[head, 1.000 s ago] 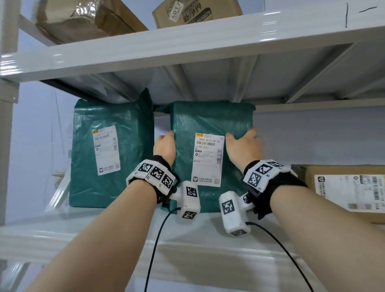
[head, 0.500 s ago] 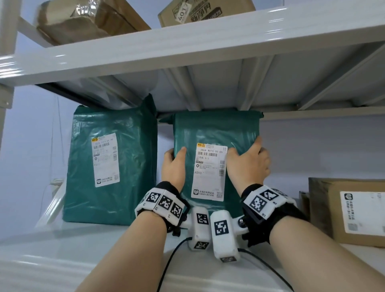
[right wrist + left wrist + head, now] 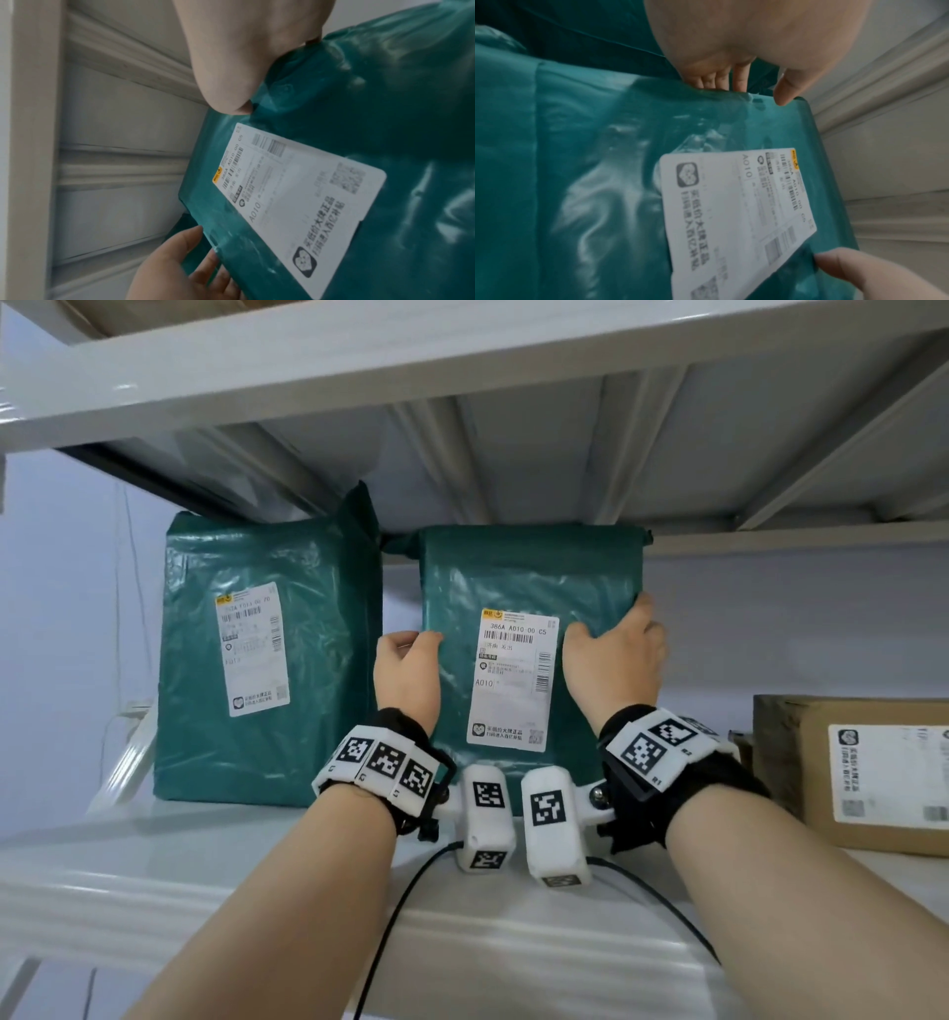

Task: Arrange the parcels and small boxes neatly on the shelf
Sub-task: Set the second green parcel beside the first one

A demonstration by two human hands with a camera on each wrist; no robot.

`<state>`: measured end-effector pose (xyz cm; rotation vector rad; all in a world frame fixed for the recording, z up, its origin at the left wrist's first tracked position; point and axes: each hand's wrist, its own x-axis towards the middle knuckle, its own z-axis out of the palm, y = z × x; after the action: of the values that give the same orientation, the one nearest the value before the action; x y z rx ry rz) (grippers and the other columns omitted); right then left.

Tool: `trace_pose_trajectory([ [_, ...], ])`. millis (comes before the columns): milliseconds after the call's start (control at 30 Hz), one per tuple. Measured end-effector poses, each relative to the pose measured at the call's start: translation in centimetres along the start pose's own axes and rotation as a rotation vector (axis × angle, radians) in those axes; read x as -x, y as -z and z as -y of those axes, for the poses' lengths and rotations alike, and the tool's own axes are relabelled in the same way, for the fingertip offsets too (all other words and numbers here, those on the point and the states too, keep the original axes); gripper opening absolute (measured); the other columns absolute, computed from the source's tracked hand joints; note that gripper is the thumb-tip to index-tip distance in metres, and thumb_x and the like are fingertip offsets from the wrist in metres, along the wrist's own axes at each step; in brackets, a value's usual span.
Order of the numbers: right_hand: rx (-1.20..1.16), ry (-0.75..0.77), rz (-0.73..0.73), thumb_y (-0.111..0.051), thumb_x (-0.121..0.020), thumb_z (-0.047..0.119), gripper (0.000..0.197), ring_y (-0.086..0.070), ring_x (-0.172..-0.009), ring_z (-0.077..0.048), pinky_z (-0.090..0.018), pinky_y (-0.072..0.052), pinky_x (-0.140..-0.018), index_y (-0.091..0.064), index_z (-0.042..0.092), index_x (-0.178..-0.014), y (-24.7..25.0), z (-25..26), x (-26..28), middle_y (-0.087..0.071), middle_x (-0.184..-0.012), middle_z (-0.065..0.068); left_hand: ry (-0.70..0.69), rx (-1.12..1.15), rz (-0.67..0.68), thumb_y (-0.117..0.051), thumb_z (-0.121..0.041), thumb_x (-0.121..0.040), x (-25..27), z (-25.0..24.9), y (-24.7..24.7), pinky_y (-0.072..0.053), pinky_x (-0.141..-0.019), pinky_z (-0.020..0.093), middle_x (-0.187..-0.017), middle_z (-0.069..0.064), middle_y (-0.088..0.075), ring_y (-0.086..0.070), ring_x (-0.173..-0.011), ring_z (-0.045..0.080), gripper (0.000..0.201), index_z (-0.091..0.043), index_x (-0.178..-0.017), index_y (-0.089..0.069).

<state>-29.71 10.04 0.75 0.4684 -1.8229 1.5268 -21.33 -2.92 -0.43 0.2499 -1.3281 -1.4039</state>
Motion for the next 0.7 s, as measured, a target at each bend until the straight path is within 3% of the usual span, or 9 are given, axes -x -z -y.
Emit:
trace_pose_trajectory([
  [100,0.010,-0.035,0.015,-0.052,-0.086,0.031,0.072,-0.036,-0.127,-0.032,-0.046,-0.037,-0.102,-0.020,0.011,-0.147,0.1,-0.1,0.0,-0.037,-0.140,-0.015,-0.009,-0.005,-0.033,-0.055,-0.021,-0.087,-0.1,0.1,0.1,-0.048,-0.091,0.039,-0.105,0.005,-0.058,-0.055,-0.090,0.019,0.022,-0.013,-0.107,-0.053],
  [233,0.075,-0.121,-0.003,-0.050,-0.085,0.034,0.060,-0.040,-0.123,-0.033,-0.046,-0.035,-0.100,-0.035,0.005,-0.135,0.5,-0.2,-0.4,-0.041,-0.135,-0.014,-0.035,0.001,-0.067,-0.054,-0.019,-0.084,0.0,0.1,0.1,-0.048,-0.088,0.038,-0.110,0.008,-0.060,-0.056,-0.092,0.021,0.017,-0.014,-0.100,-0.054],
  [367,0.079,-0.112,0.028,-0.049,-0.085,0.034,0.057,-0.039,-0.122,-0.033,-0.046,-0.036,-0.101,-0.037,0.006,-0.134,0.7,-0.4,-0.4,-0.040,-0.133,-0.014,-0.027,0.016,-0.036,-0.052,-0.019,-0.089,0.3,0.2,0.0,-0.041,-0.067,0.021,-0.107,0.001,-0.054,-0.051,-0.080,0.009,0.033,-0.011,-0.121,-0.048],
  [467,0.068,-0.083,0.052,-0.051,-0.085,0.033,0.057,-0.038,-0.123,-0.033,-0.047,-0.037,-0.102,-0.038,0.006,-0.133,0.7,-0.3,-0.1,-0.040,-0.133,-0.014,-0.014,0.019,-0.037,-0.052,-0.019,-0.089,0.2,0.2,0.0,-0.039,-0.066,0.021,-0.110,0.002,-0.053,-0.049,-0.077,0.007,0.039,-0.011,-0.127,-0.044],
  [500,0.055,-0.070,0.070,-0.052,-0.085,0.033,0.056,-0.038,-0.123,-0.033,-0.048,-0.037,-0.102,-0.038,0.006,-0.132,0.6,-0.2,0.0,-0.040,-0.133,-0.014,-0.016,0.021,-0.050,-0.053,-0.019,-0.089,0.2,0.1,0.0,-0.041,-0.068,0.023,-0.113,0.004,-0.054,-0.051,-0.080,0.010,0.040,-0.010,-0.127,-0.045],
  [567,0.019,-0.047,0.108,-0.053,-0.083,0.033,0.055,-0.038,-0.122,-0.032,-0.049,-0.038,-0.102,-0.040,0.006,-0.130,0.2,-0.1,0.3,-0.040,-0.131,-0.013,-0.028,0.009,-0.086,-0.055,-0.021,-0.085,-0.1,0.2,0.1,-0.048,-0.087,0.033,-0.122,0.009,-0.054,-0.056,-0.097,0.019,0.043,-0.009,-0.125,-0.047],
  [633,-0.016,-0.024,0.133,-0.054,-0.082,0.033,0.052,-0.041,-0.119,-0.032,-0.049,-0.040,-0.101,-0.042,0.007,-0.125,-0.3,0.0,0.6,-0.041,-0.127,-0.011,-0.038,-0.037,-0.132,-0.057,-0.024,-0.082,-0.4,0.4,0.2,-0.042,-0.102,0.042,-0.119,0.005,-0.051,-0.053,-0.112,0.025,0.045,-0.009,-0.123,-0.048],
  [700,-0.036,-0.012,0.150,-0.054,-0.082,0.033,0.049,-0.041,-0.118,-0.031,-0.048,-0.041,-0.100,-0.043,0.008,-0.123,-0.6,0.2,0.9,-0.040,-0.126,-0.010,-0.037,-0.062,-0.167,-0.057,-0.027,-0.078,-0.5,0.4,0.2,-0.037,-0.106,0.045,-0.110,-0.001,-0.044,-0.049,-0.115,0.025,0.048,-0.011,-0.123,-0.049],
])
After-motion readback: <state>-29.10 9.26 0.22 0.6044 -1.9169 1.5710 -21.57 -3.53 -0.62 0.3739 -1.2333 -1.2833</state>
